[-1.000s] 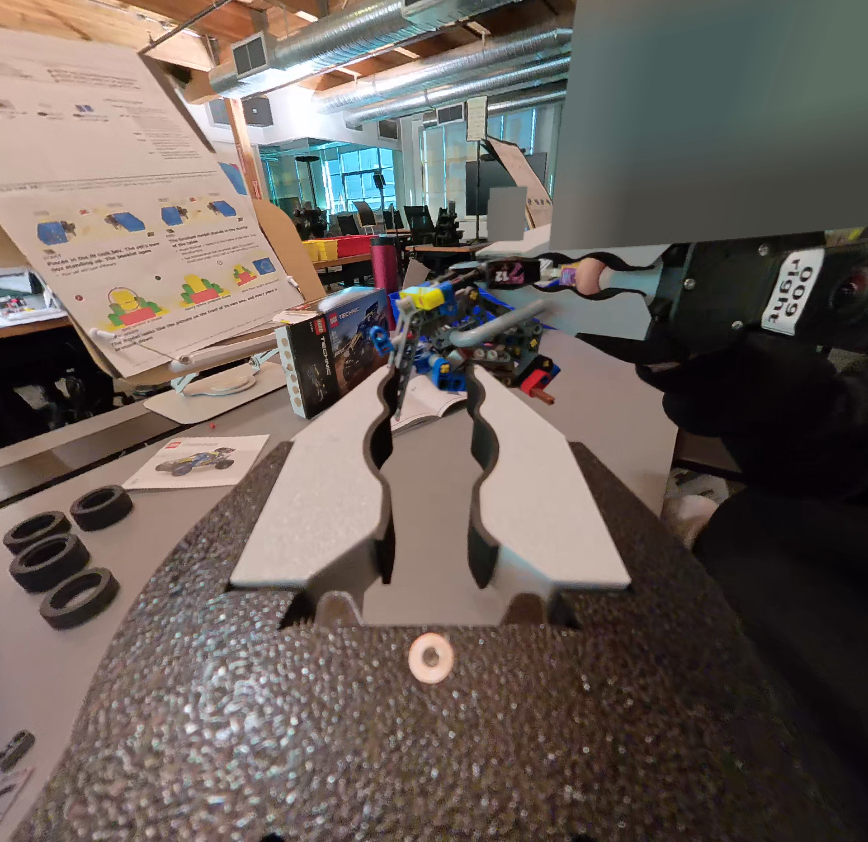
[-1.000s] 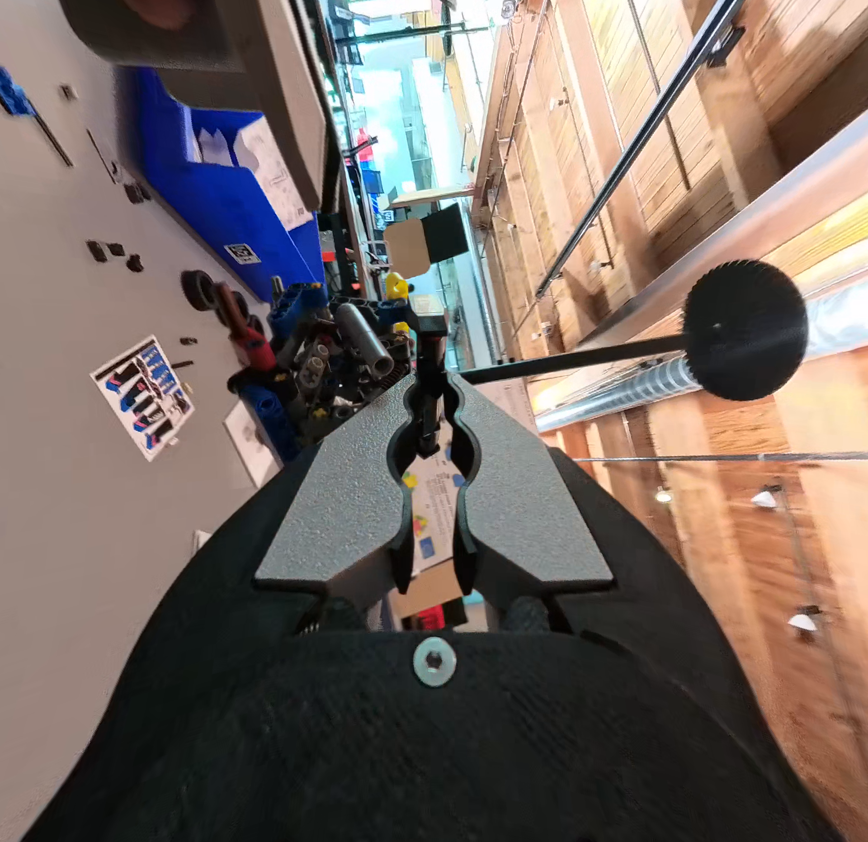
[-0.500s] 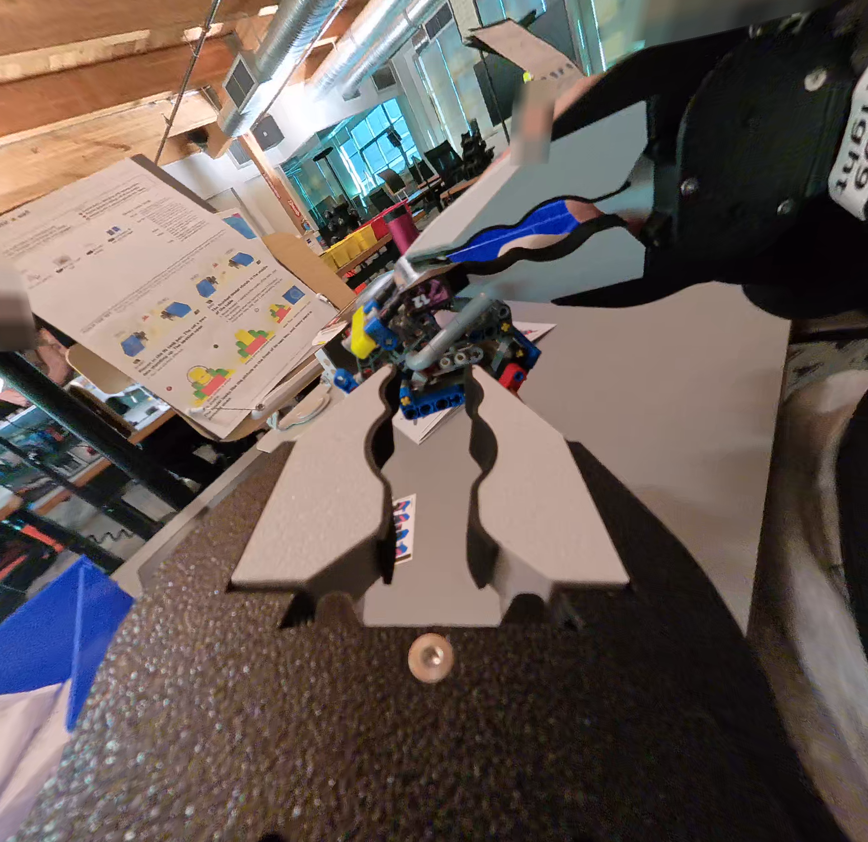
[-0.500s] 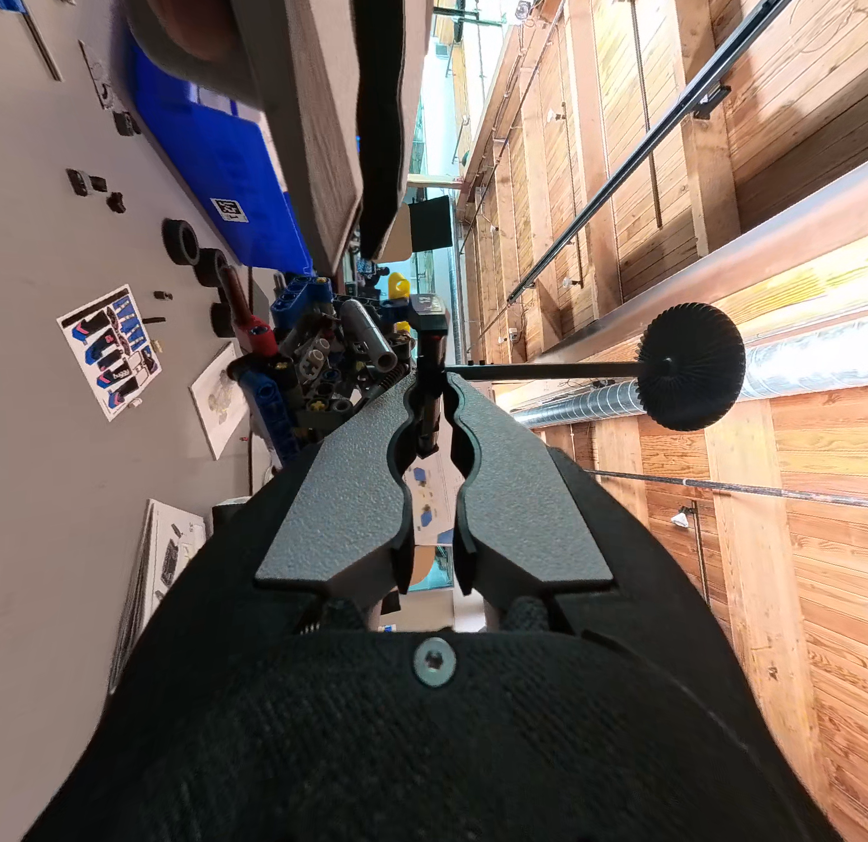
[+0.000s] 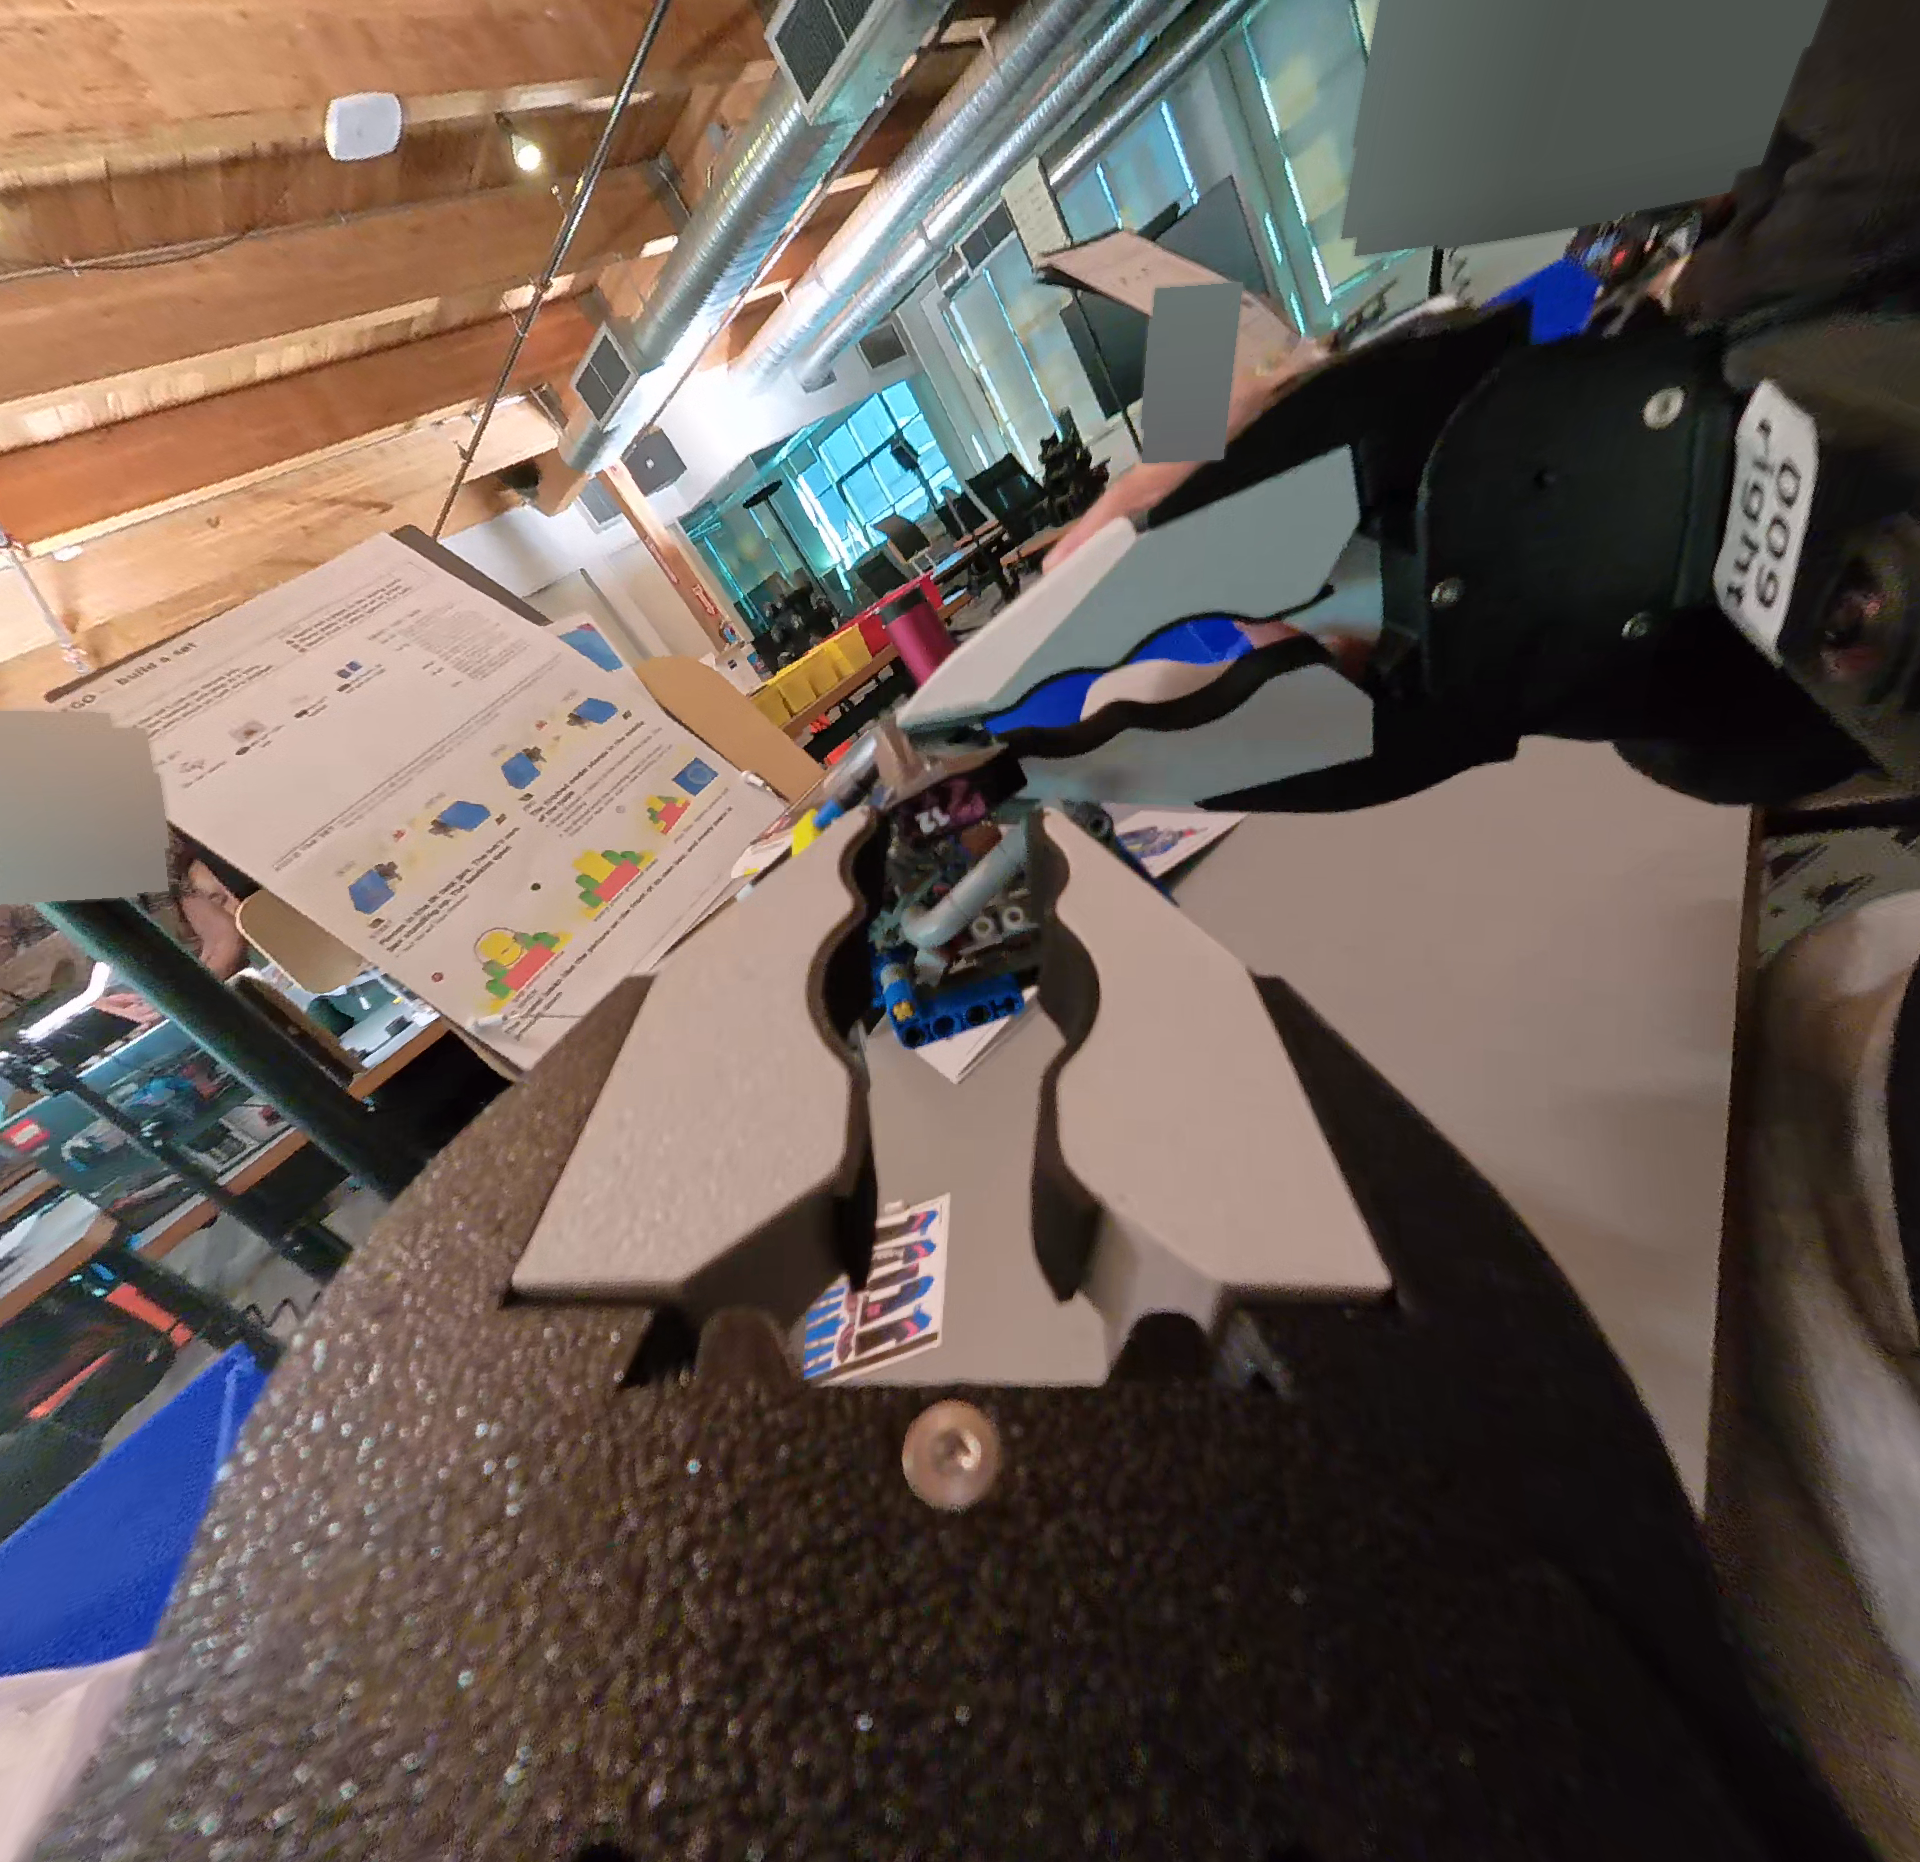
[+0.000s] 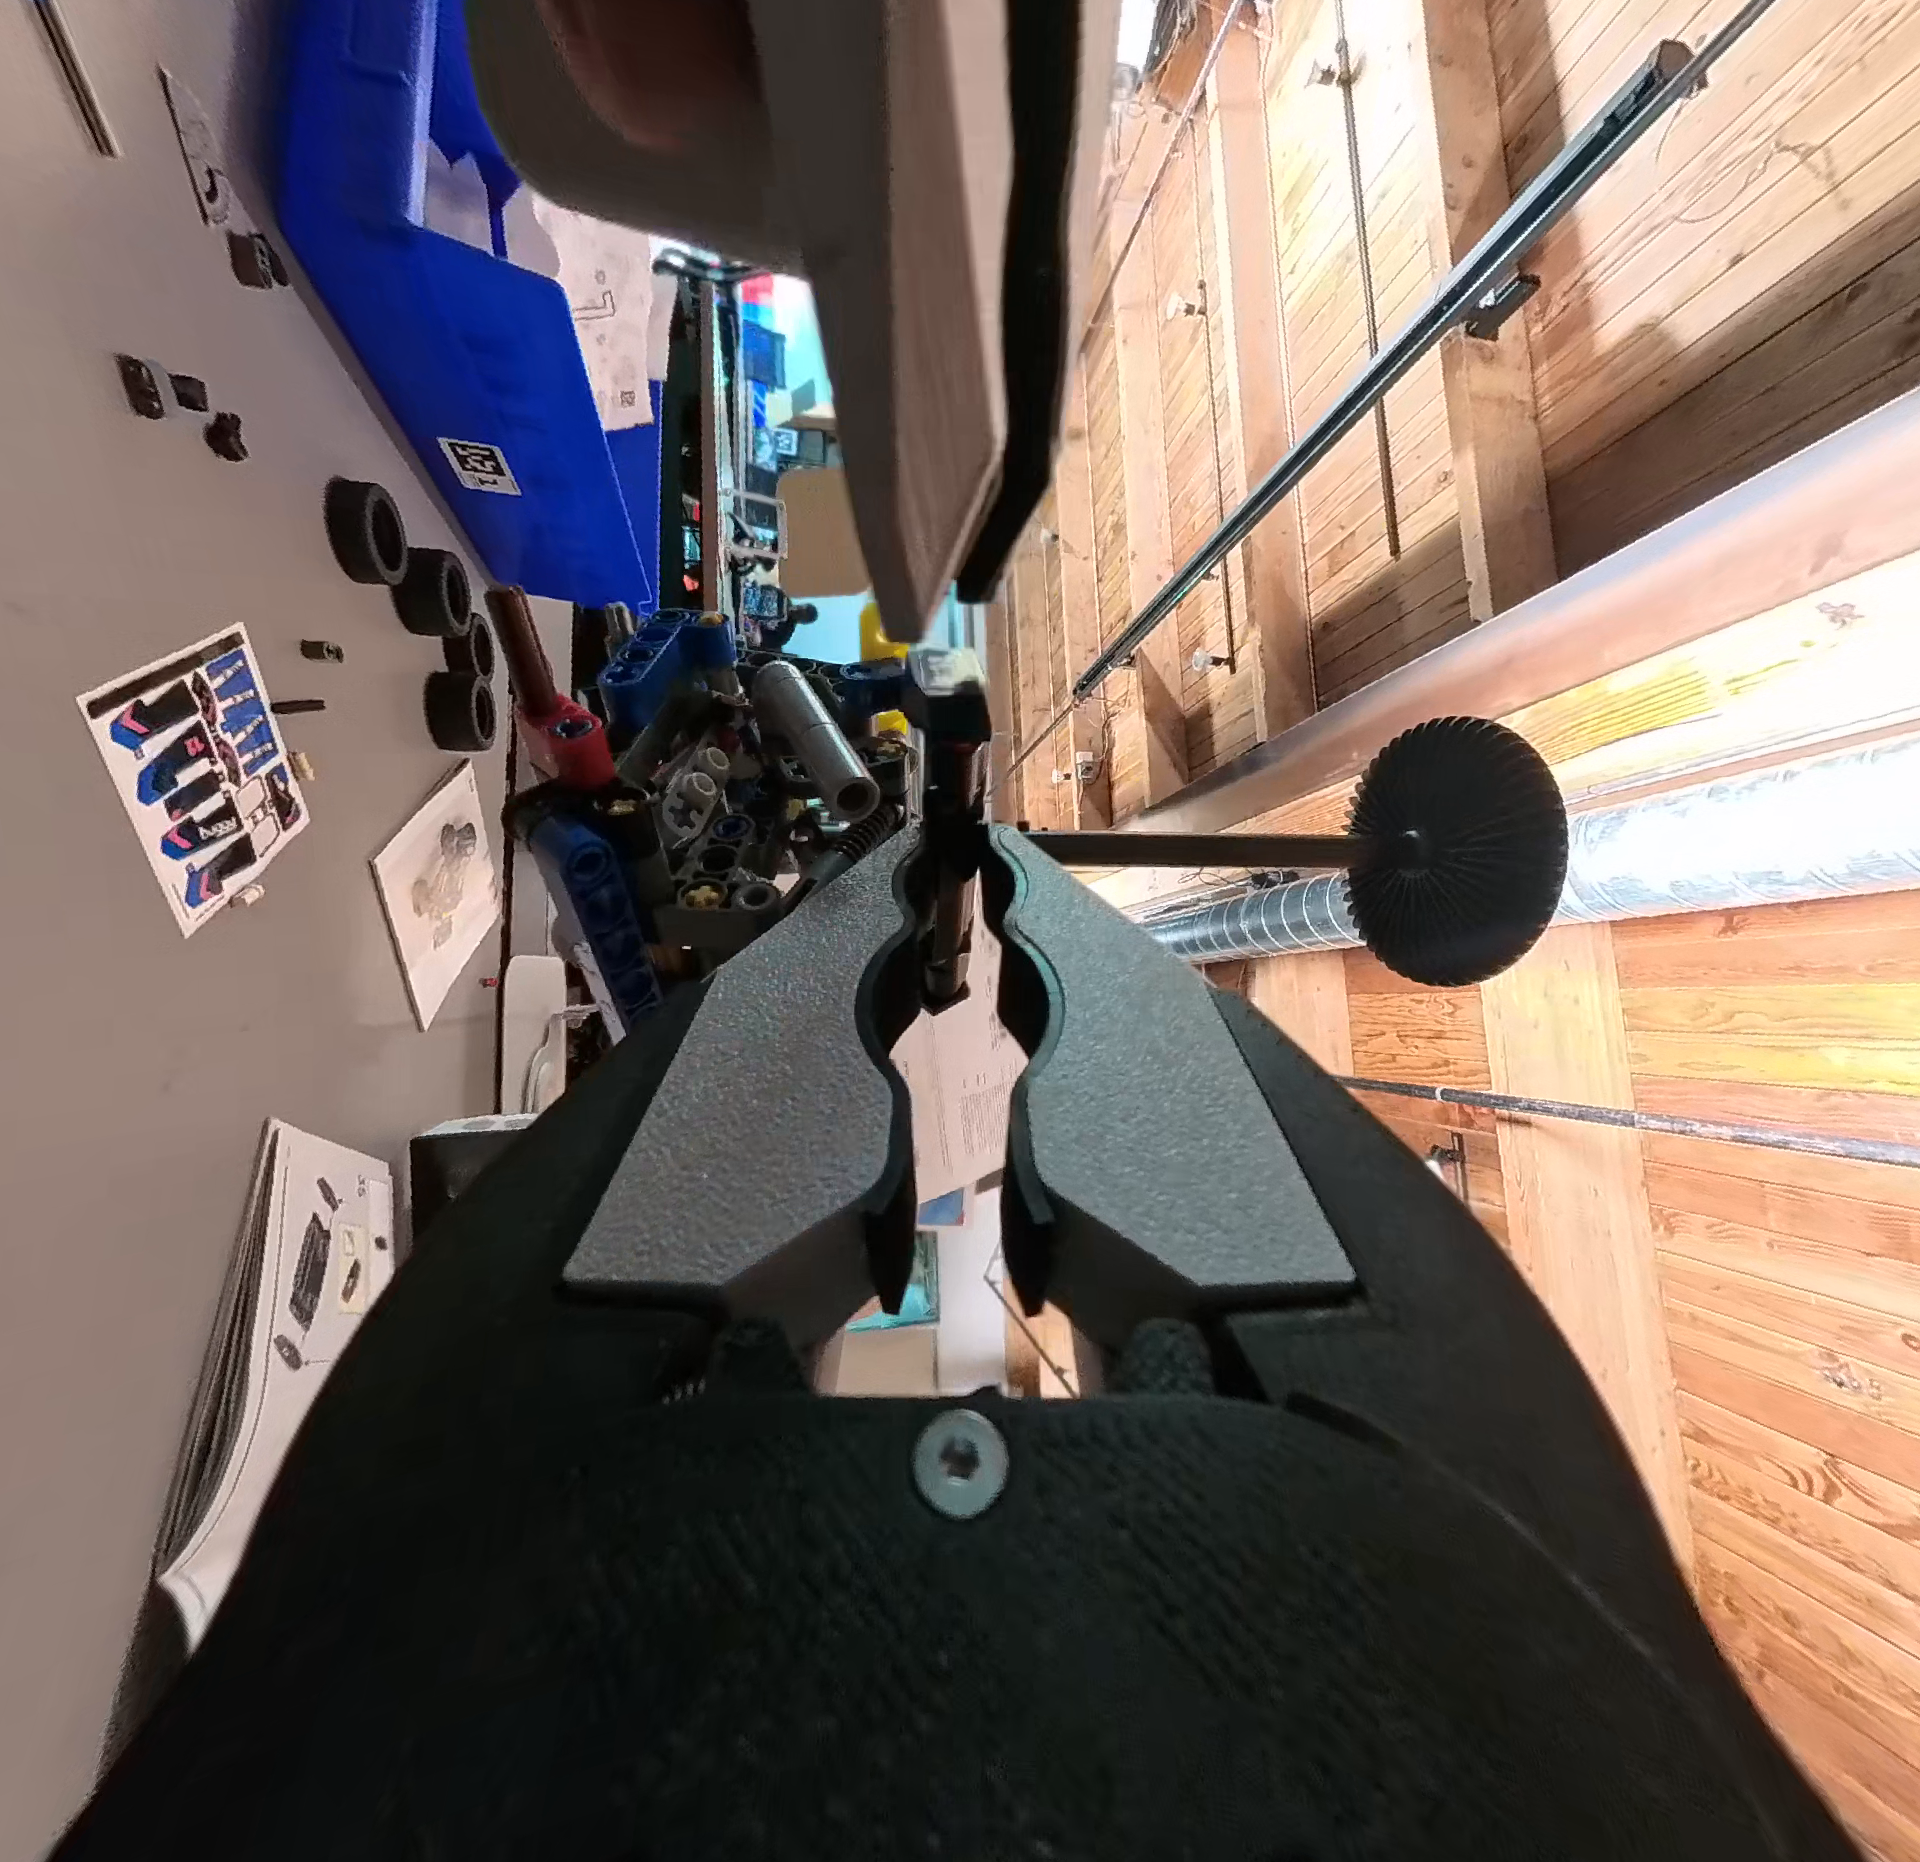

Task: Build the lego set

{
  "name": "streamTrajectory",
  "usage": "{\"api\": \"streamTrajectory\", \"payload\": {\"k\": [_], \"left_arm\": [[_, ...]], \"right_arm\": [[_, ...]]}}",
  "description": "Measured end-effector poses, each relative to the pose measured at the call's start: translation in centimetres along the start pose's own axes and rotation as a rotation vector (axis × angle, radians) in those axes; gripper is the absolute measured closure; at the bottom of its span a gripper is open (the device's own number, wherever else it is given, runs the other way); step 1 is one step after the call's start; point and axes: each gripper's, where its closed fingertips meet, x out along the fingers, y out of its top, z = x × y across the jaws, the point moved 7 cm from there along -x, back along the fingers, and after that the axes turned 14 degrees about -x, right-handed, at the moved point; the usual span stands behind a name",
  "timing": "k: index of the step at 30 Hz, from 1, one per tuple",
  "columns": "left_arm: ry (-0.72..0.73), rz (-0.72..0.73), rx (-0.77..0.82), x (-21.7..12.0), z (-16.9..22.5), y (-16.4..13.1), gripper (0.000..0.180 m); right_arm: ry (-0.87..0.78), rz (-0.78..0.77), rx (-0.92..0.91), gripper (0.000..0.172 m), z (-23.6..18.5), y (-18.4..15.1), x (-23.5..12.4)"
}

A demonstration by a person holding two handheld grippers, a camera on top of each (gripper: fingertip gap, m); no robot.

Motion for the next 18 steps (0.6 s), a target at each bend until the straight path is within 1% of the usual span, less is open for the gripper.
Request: {"api": "streamTrajectory", "payload": {"k": [2, 6, 11, 18], "left_arm": [[-0.005, 0.015, -0.019, 0.00, 0.01, 0.13, 0.156], [0.016, 0.006, 0.005, -0.05, -0.12, 0.04, 0.156], [0.005, 0.017, -0.013, 0.01, -0.09, 0.00, 0.155], [-0.010, 0.028, -0.044, 0.26, 0.08, -0.04, 0.149]], "right_arm": [[-0.005, 0.005, -0.005, 0.168, 0.04, 0.16, 0.08], [-0.047, 0.018, -0.010, 0.168, 0.52, 0.51, 0.05], [-0.056, 0.024, -0.021, 0.168, 0.27, 0.65, 0.10], [-0.071, 0.026, -0.011, 0.168, -0.09, 0.40, -0.12]]}}
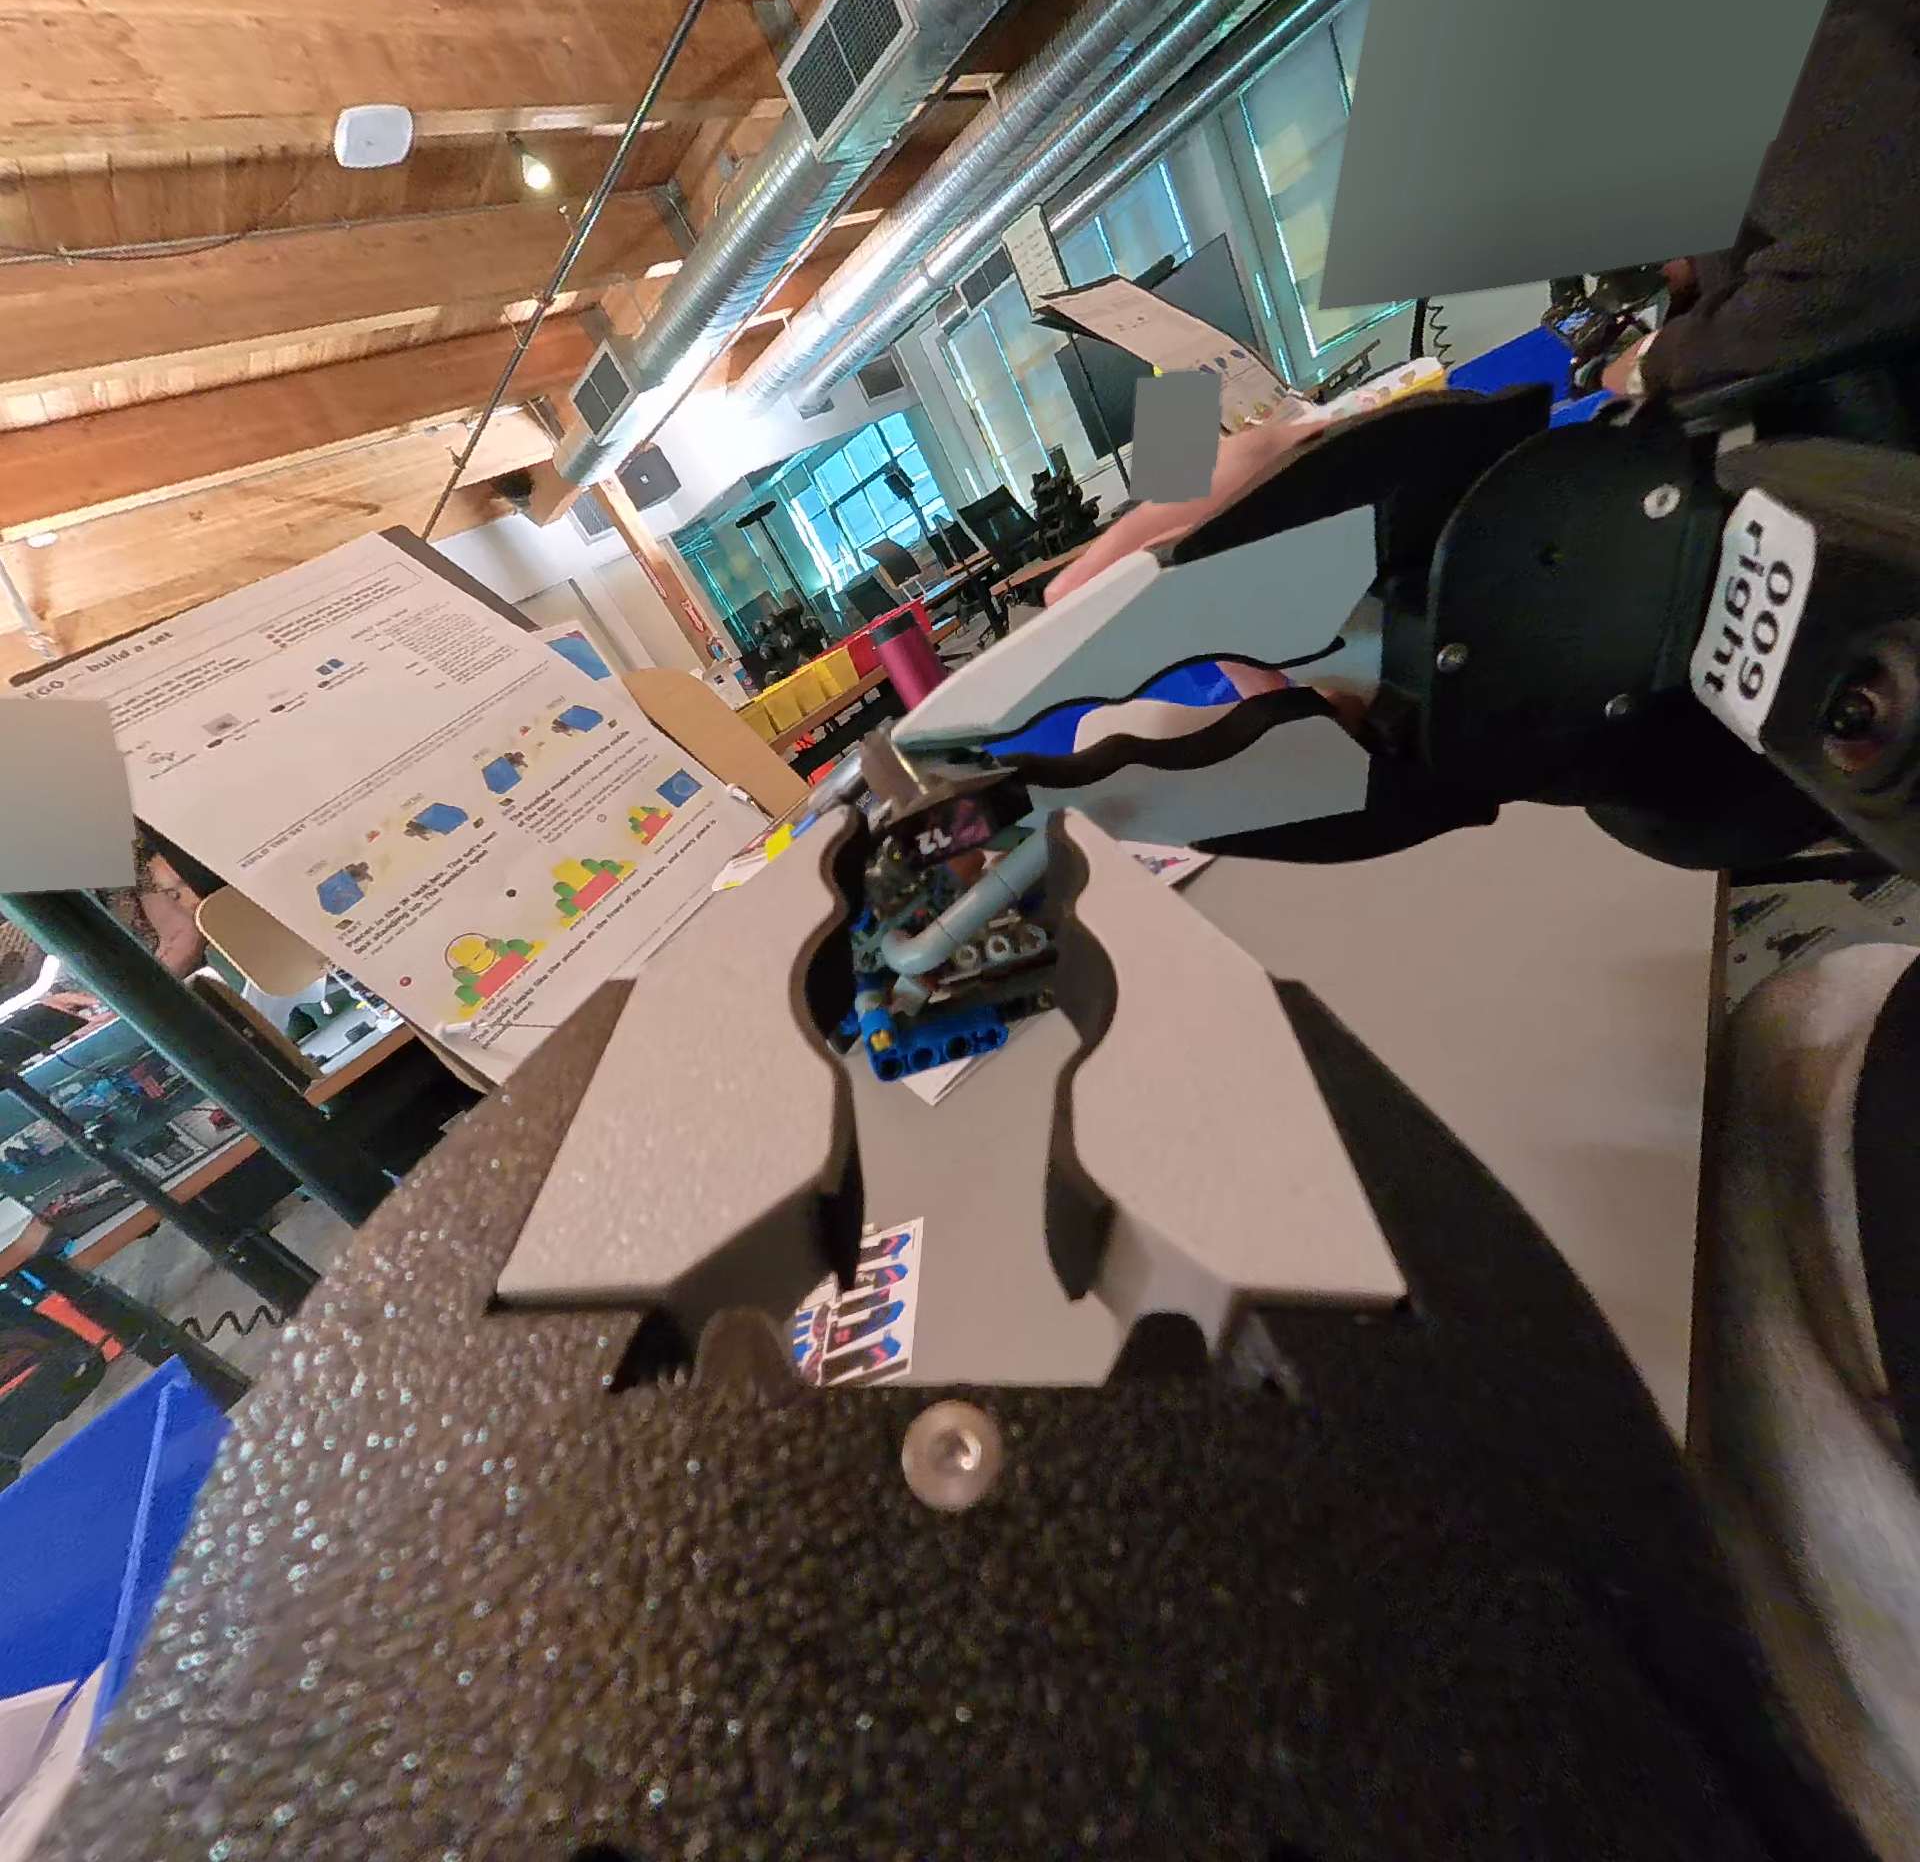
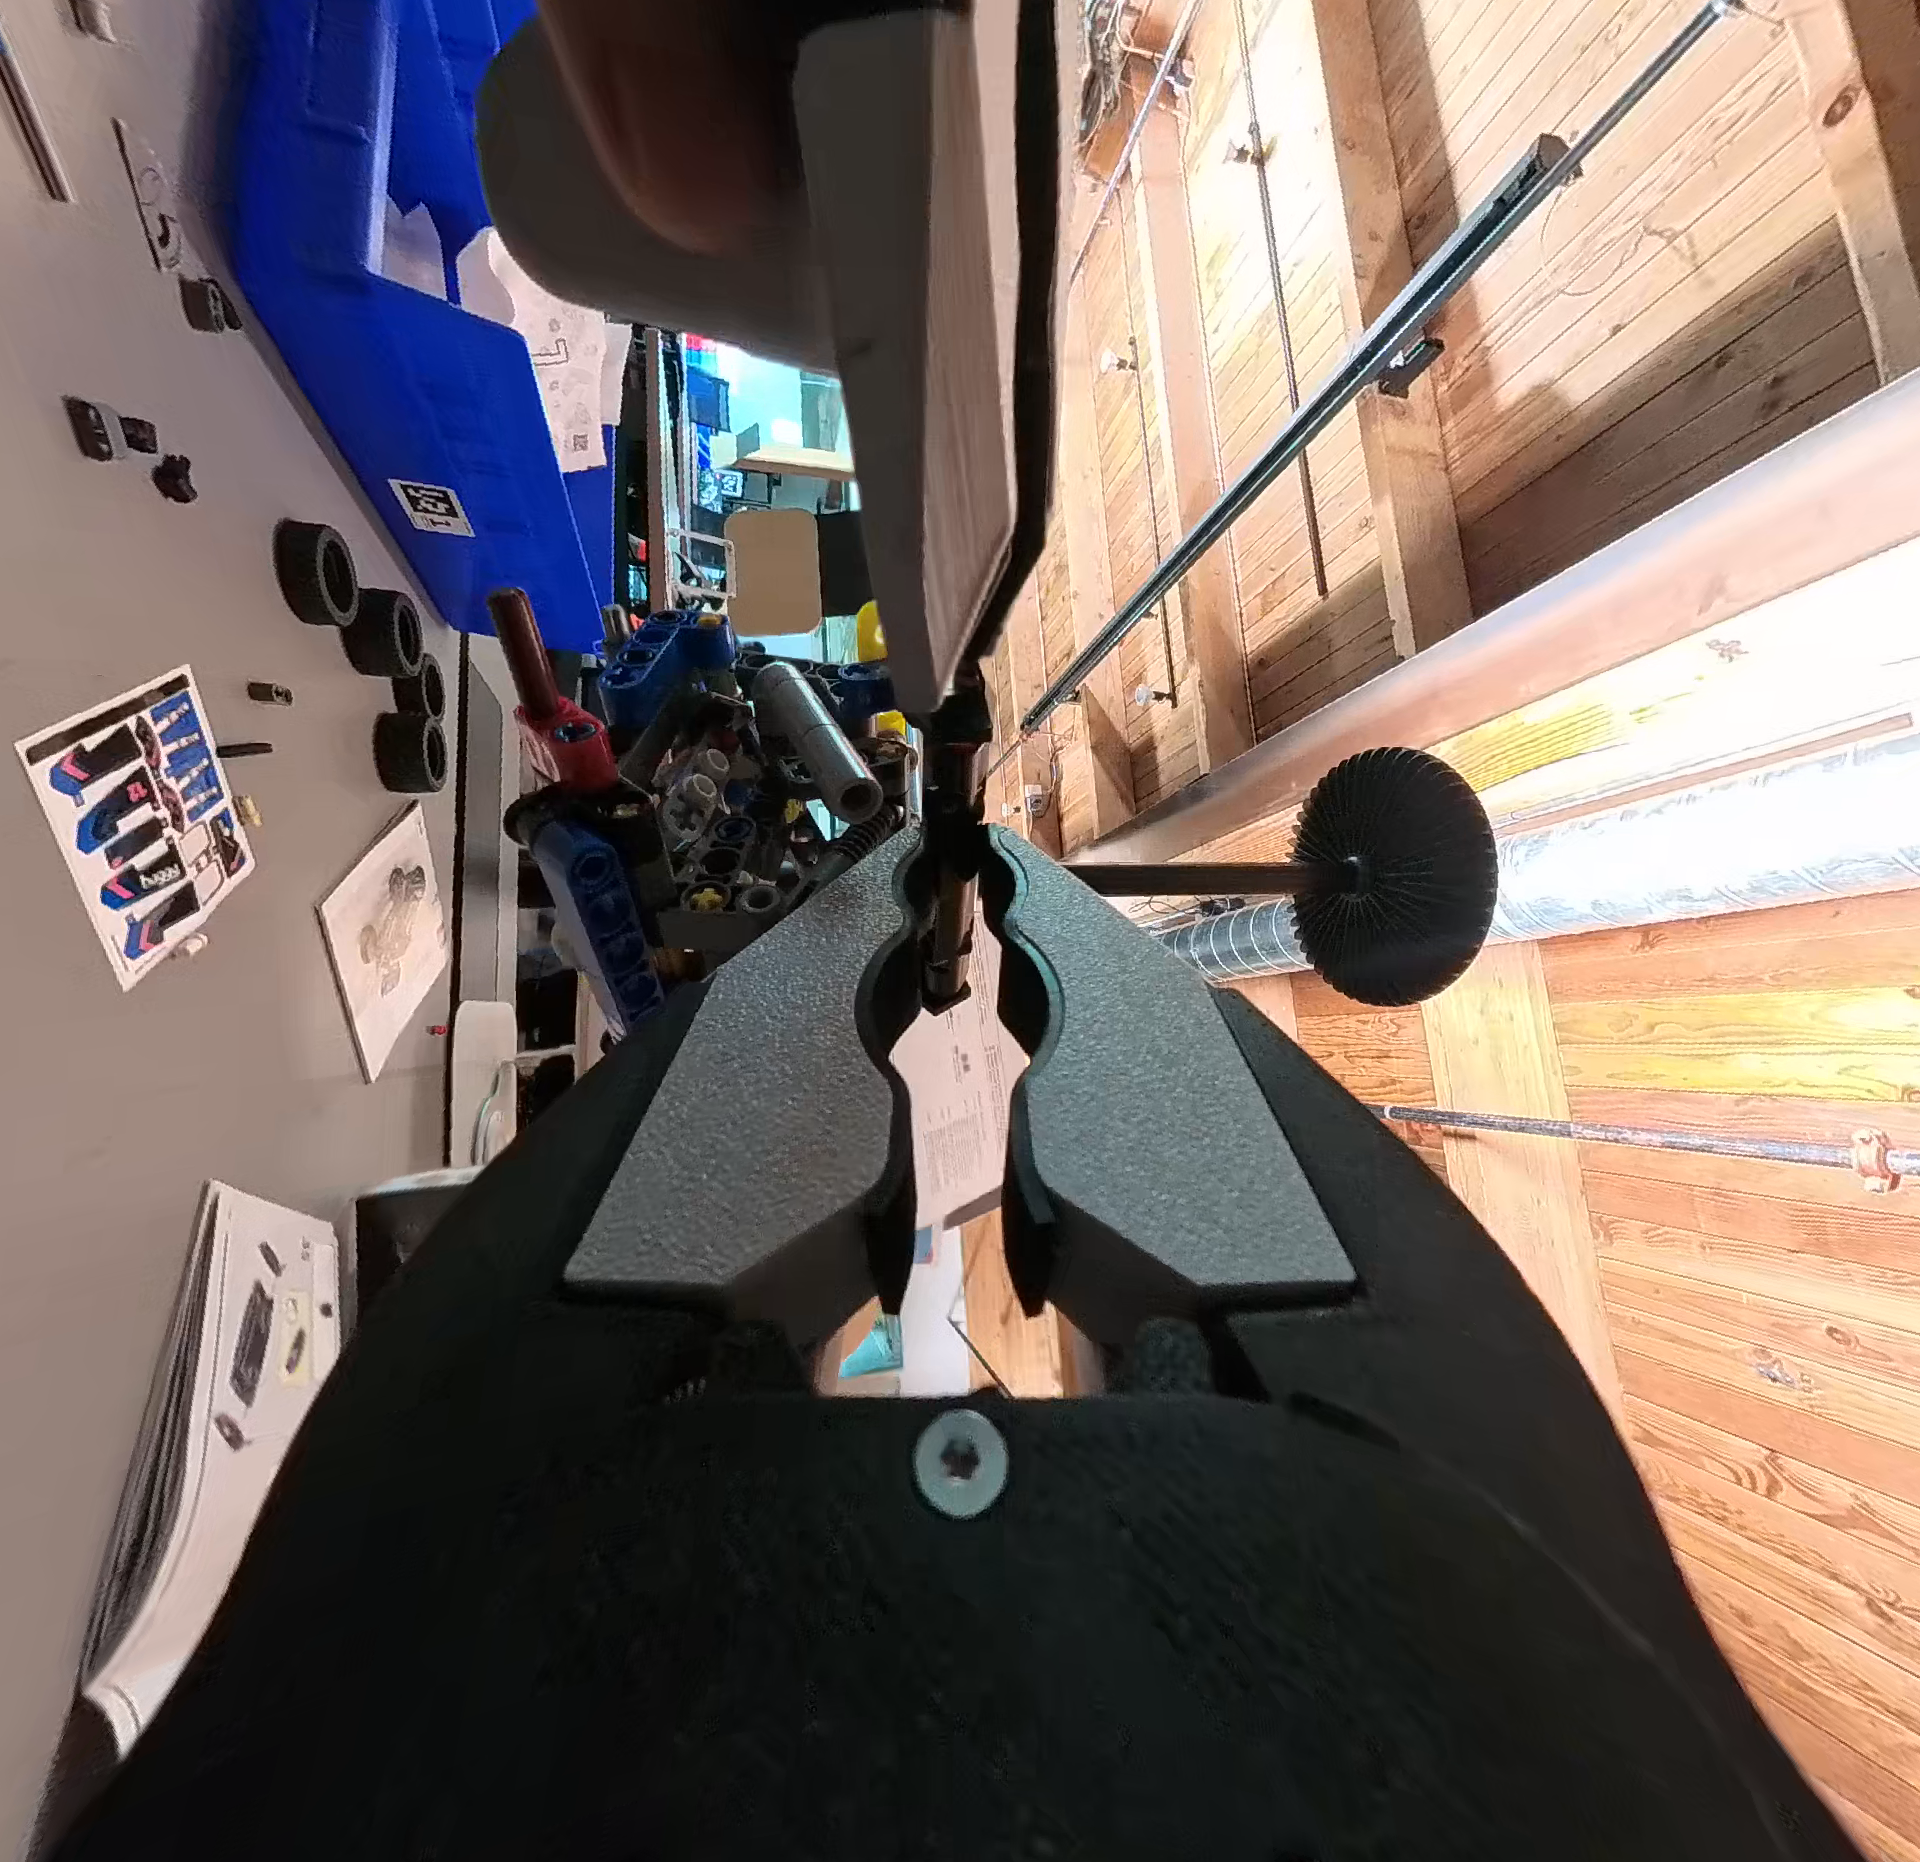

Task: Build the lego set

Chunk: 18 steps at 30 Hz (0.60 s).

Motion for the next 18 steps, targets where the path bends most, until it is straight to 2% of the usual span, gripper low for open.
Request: {"api": "streamTrajectory", "payload": {"k": [13, 18], "left_arm": [[-0.005, -0.043, -0.019, 0.3, -0.1, -0.7, 0.150], [0.001, -0.061, -0.016, 0.0, -0.5, -1.0, 0.150]], "right_arm": [[0.020, 0.032, 0.040, 0.168, -1.7, -0.5, -0.3], [0.092, 0.113, 0.185, 0.168, -2.6, -0.8, -0.3]]}}
